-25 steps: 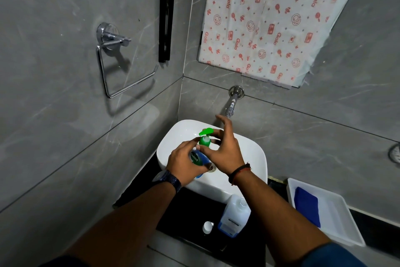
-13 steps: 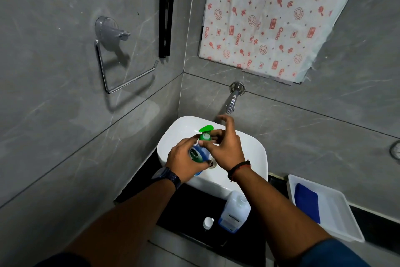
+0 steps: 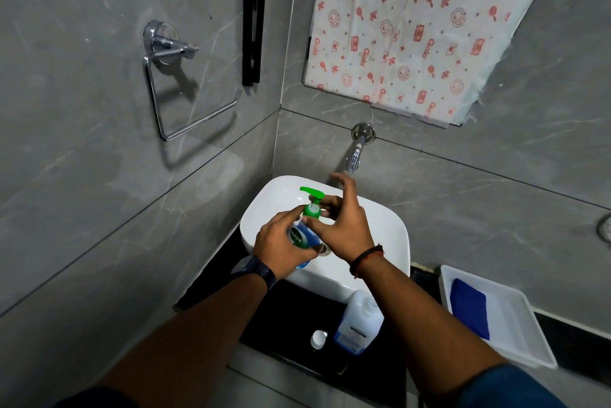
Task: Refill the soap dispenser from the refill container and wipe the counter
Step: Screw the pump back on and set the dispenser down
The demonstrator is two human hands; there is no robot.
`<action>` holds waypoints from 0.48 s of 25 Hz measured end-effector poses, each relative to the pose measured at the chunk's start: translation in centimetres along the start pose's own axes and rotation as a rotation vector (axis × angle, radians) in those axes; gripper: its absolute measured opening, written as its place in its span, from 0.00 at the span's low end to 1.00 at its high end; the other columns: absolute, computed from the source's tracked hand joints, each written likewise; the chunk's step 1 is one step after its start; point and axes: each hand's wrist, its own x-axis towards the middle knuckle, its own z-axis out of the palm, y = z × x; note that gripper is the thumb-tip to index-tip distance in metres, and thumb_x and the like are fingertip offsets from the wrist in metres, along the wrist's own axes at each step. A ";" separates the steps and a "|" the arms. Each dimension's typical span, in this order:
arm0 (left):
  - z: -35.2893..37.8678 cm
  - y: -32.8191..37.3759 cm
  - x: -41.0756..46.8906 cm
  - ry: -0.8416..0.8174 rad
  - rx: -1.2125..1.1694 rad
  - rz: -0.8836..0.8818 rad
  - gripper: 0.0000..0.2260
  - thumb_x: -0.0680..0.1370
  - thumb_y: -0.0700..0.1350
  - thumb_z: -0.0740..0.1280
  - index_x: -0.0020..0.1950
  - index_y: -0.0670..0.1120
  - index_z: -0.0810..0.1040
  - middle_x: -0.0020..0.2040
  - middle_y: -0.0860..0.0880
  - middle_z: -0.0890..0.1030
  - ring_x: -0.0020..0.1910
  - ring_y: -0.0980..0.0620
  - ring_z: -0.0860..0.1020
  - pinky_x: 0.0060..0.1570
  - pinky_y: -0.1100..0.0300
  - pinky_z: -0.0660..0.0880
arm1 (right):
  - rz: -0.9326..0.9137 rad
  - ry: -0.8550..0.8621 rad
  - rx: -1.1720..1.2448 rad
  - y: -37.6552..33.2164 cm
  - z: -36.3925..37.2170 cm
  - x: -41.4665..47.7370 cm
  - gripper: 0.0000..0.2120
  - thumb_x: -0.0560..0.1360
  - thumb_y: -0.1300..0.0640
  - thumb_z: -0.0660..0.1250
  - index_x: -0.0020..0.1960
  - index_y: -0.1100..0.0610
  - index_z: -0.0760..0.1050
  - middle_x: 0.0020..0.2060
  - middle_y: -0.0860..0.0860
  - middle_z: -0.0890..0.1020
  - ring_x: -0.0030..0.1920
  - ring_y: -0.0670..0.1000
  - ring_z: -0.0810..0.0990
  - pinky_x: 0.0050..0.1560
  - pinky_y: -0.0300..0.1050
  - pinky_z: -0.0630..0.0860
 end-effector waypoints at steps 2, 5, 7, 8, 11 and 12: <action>0.0 -0.1 0.1 0.000 0.010 -0.003 0.35 0.59 0.46 0.79 0.65 0.48 0.73 0.57 0.48 0.80 0.54 0.50 0.77 0.55 0.50 0.76 | 0.013 -0.022 0.010 -0.1 0.2 0.0 0.33 0.65 0.62 0.76 0.59 0.42 0.62 0.44 0.51 0.83 0.44 0.44 0.82 0.48 0.38 0.78; -0.1 -0.3 0.1 0.019 -0.003 0.023 0.34 0.59 0.44 0.79 0.64 0.48 0.74 0.56 0.48 0.80 0.53 0.49 0.78 0.53 0.50 0.76 | 0.051 0.046 -0.014 -0.4 0.9 0.0 0.29 0.64 0.63 0.76 0.52 0.41 0.63 0.41 0.52 0.84 0.39 0.42 0.82 0.40 0.29 0.75; -0.3 -0.5 0.1 0.025 0.008 0.041 0.34 0.59 0.43 0.78 0.64 0.48 0.74 0.55 0.48 0.80 0.52 0.50 0.78 0.53 0.50 0.77 | 0.064 0.056 -0.054 -0.5 1.4 0.2 0.28 0.64 0.62 0.76 0.50 0.43 0.62 0.40 0.52 0.84 0.38 0.43 0.82 0.36 0.26 0.73; -0.4 -0.6 0.1 0.025 0.013 0.044 0.33 0.59 0.43 0.78 0.64 0.49 0.75 0.55 0.48 0.81 0.51 0.50 0.78 0.53 0.51 0.77 | 0.064 0.044 -0.077 -0.5 1.5 0.2 0.28 0.64 0.61 0.77 0.51 0.43 0.62 0.40 0.52 0.84 0.38 0.43 0.82 0.36 0.25 0.72; -0.8 -0.9 0.1 0.026 0.012 0.024 0.31 0.60 0.45 0.79 0.61 0.49 0.76 0.52 0.49 0.81 0.49 0.50 0.78 0.51 0.53 0.77 | 0.044 -0.015 -0.100 -0.8 1.4 0.8 0.23 0.64 0.57 0.78 0.53 0.48 0.70 0.39 0.50 0.83 0.40 0.43 0.82 0.40 0.28 0.75; -0.9 -1.1 0.1 0.021 0.026 0.016 0.30 0.60 0.46 0.79 0.60 0.49 0.76 0.51 0.49 0.81 0.49 0.49 0.78 0.50 0.54 0.77 | 0.025 -0.025 -0.104 -0.9 1.3 1.0 0.19 0.65 0.55 0.77 0.52 0.51 0.74 0.40 0.50 0.84 0.40 0.44 0.82 0.42 0.31 0.76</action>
